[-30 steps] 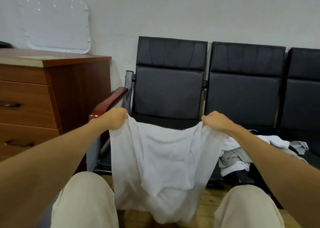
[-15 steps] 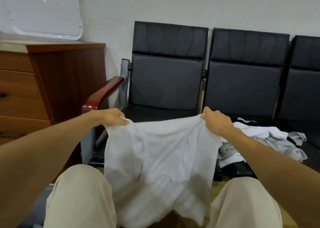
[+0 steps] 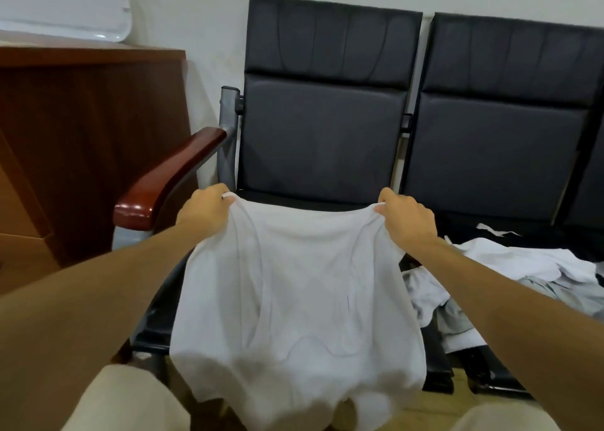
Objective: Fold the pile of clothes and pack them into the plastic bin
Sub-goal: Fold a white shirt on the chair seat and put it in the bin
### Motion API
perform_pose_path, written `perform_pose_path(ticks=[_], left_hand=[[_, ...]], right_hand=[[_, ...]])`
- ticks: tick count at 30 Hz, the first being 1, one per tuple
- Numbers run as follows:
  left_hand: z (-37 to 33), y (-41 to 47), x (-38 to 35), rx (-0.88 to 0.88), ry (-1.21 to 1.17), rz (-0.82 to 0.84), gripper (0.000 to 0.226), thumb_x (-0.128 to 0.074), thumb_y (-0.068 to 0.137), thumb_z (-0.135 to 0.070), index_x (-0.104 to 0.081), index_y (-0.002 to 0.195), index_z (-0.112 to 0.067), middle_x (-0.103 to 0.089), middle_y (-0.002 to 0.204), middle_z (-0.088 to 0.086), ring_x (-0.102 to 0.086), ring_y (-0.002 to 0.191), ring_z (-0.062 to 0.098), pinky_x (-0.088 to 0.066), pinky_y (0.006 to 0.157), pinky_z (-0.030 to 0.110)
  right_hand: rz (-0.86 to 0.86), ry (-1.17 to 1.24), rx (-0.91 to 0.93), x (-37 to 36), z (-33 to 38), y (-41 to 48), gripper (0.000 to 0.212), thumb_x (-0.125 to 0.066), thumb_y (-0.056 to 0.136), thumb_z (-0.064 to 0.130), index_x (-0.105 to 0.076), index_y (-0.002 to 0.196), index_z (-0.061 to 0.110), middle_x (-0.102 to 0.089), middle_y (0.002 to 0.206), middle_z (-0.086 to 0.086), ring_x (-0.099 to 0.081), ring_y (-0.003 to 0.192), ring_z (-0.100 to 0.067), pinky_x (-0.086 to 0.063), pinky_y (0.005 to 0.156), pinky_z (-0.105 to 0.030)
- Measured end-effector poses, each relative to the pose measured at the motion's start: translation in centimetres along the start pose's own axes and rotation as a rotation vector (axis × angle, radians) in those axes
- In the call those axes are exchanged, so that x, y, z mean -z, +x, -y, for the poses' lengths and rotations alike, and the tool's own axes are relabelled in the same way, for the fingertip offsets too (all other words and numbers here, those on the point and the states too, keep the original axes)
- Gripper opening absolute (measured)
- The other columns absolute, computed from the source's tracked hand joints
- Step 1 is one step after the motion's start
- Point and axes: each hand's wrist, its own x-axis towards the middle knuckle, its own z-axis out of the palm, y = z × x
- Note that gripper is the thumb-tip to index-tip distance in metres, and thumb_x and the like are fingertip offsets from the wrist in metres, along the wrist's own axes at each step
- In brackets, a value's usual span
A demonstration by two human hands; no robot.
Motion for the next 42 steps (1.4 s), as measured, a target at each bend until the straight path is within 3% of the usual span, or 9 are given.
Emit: perform_pose_path(ticks=[9,12,15,21,29,32,35,38,42], left_hand=[[-1.0,10.5,-6.7,-0.132,0.349,-0.158,0.028,-0.038,0.103,-0.031,-0.057,0.112,-0.012,-0.063,0.103,0.013,-0.06,0.093,0.031,-0.044,0.082,0.039],[-1.2,13.8,-8.6,-0.125,0.44,-0.228,0.027,-0.041,0.102,-0.028,-0.053,0.12,-0.011,-0.058,0.113,0.013,-0.055,0.103,0.029,-0.039,0.091,0.037],[-1.3,14.5,-10.8,-0.047,0.453,-0.206,0.031,-0.044,0.1,-0.025,-0.047,0.128,-0.012,-0.048,0.123,0.015,-0.045,0.112,0.03,-0.035,0.096,0.039],[0.5,7.5,-13.9,-0.151,0.37,0.141,0.06,-0.049,0.097,-0.03,-0.021,0.15,-0.02,-0.019,0.154,0.007,-0.019,0.141,0.028,-0.011,0.117,0.04],[2.9,-3.4,-8.6,-0.362,0.202,0.721,0.055,-0.05,0.098,-0.033,-0.027,0.147,-0.024,-0.023,0.148,-0.001,-0.025,0.136,0.02,-0.022,0.113,0.028],[2.6,-6.0,-6.5,-0.382,0.095,0.767,0.041,-0.052,0.098,-0.03,-0.042,0.137,-0.025,-0.034,0.136,-0.004,-0.037,0.125,0.015,-0.03,0.107,0.025],[2.0,-9.1,-5.3,-0.446,0.06,0.683,0.013,-0.055,0.096,-0.032,-0.052,0.108,-0.028,-0.044,0.105,-0.009,-0.05,0.095,0.012,-0.04,0.084,0.018],[1.8,-11.7,-4.7,-0.495,0.108,0.761,0.026,-0.056,0.09,-0.05,-0.047,0.097,-0.027,-0.048,0.09,-0.01,-0.047,0.077,0.011,-0.041,0.071,0.022],[1.8,-13.2,-4.7,-0.524,0.149,0.906,0.045,-0.064,0.078,-0.063,-0.043,0.096,-0.027,-0.045,0.092,-0.007,-0.043,0.08,0.011,-0.042,0.076,0.028]], right_hand=[[-0.081,-0.16,0.115,-6.7,-1.7,10.7,0.012,-0.054,0.098,0.027,-0.049,0.105,0.018,-0.058,0.09,0.0,-0.053,0.075,-0.018,-0.029,0.051,-0.025],[-0.146,-0.28,0.21,-8.7,-2.5,14.3,0.019,-0.054,0.098,0.03,-0.055,0.114,0.019,-0.062,0.1,-0.001,-0.054,0.091,-0.021,-0.041,0.075,-0.031],[-0.077,-0.199,0.168,-10.6,-2.9,15.8,0.032,-0.047,0.1,0.035,-0.049,0.129,0.022,-0.055,0.122,-0.001,-0.043,0.114,-0.025,-0.029,0.094,-0.038],[0.196,-0.1,0.129,-13.7,-2.0,9.9,0.044,-0.047,0.099,0.034,-0.036,0.141,0.028,-0.041,0.141,0.003,-0.032,0.129,-0.022,-0.022,0.106,-0.041],[0.607,0.048,0.336,-10.6,0.0,-0.7,0.046,-0.05,0.099,0.034,-0.038,0.143,0.027,-0.035,0.148,0.005,-0.027,0.136,-0.019,-0.024,0.112,-0.037],[0.691,0.159,0.354,-9.2,0.9,-3.4,0.04,-0.052,0.098,0.032,-0.046,0.136,0.024,-0.044,0.136,0.002,-0.036,0.13,-0.018,-0.032,0.109,-0.032],[0.618,0.246,0.412,-8.4,2.0,-6.0,0.015,-0.055,0.096,0.028,-0.059,0.109,0.022,-0.053,0.105,0.004,-0.052,0.102,-0.018,-0.042,0.085,-0.02],[0.661,0.292,0.431,-7.5,2.6,-8.3,0.02,-0.057,0.093,0.038,-0.052,0.079,0.026,-0.053,0.081,0.011,-0.05,0.077,-0.01,-0.038,0.068,-0.018],[0.944,-0.014,0.537,-6.5,3.9,-11.0,0.052,-0.063,0.085,0.054,-0.045,0.116,0.017,-0.047,0.101,0.007,-0.047,0.095,-0.018,-0.04,0.079,-0.029]])
